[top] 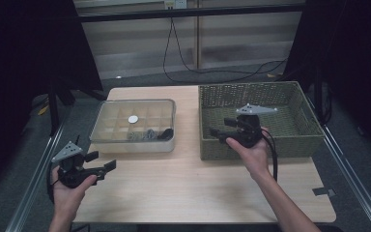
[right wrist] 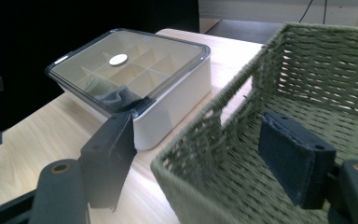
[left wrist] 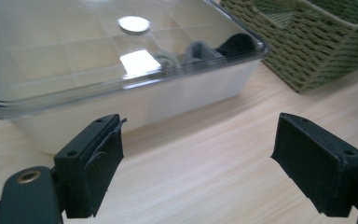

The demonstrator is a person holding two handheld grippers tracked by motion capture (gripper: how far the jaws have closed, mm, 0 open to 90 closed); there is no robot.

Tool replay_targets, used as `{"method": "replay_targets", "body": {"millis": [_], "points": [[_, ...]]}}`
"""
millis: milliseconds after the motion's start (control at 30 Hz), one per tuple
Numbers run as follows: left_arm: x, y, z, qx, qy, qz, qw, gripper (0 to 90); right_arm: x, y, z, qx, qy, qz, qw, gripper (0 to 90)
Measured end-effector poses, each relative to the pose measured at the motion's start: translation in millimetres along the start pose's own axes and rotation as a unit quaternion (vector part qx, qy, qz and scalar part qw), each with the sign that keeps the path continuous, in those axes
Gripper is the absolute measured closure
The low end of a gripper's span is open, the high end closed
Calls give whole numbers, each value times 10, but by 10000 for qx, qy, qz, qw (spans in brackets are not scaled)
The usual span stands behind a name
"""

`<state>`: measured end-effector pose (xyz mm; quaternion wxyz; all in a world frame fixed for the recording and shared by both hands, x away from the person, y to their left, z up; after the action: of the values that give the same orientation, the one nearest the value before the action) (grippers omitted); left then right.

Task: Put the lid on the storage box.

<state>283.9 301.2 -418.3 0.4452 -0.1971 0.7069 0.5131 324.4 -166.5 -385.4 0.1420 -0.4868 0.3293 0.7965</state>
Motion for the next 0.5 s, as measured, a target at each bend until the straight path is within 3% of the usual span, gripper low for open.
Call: {"method": "replay_targets", "body": {"millis": [300,500], "points": [[41,-46,-228,111,-66,-112,9999,139,290,285,-61,56,-182,-62,9998,267],[105,-145,-444,310,-244,15,9992,136,411,451,-60,172,-151,13,9997,264]]}}
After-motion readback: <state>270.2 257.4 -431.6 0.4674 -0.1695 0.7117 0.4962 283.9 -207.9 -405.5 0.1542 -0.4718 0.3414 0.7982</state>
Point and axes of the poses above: each handheld gripper's, and its own axes: y roughly backward along the jaws, x roughly out of its underside, z roughly to its left, the point moved 1 cm from there along -y, roughly forward along the jaws, and after that the axes turned 12 degrees about -x, right-handed, at the moved point
